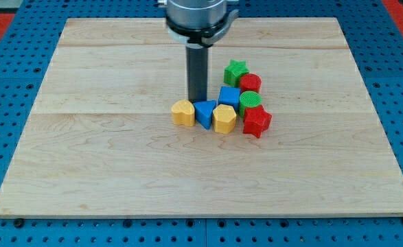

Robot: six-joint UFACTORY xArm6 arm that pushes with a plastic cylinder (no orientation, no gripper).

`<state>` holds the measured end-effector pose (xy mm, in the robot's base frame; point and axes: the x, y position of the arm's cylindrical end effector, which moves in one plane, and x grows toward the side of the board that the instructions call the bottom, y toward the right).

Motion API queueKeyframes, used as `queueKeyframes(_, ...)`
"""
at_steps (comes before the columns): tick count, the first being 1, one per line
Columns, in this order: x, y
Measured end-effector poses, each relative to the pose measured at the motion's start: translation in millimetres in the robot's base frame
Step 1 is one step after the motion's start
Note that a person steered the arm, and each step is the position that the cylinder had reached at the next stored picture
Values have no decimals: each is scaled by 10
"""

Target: Push blue triangle towards bottom center

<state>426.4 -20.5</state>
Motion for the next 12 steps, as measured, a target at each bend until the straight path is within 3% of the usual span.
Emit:
queueKeyframes(1, 255, 23)
queueKeyframes(3, -173, 58)
queueKeyframes(6, 859, 367)
queueKeyframes(7, 453, 212)
queueKeyframes(8, 571, 535)
queueKeyframes(9, 1073, 653)
queueKeyframes(10, 1090, 441)
queueKeyframes(11, 827, 471)
queueKeyframes(12, 1012, 1069)
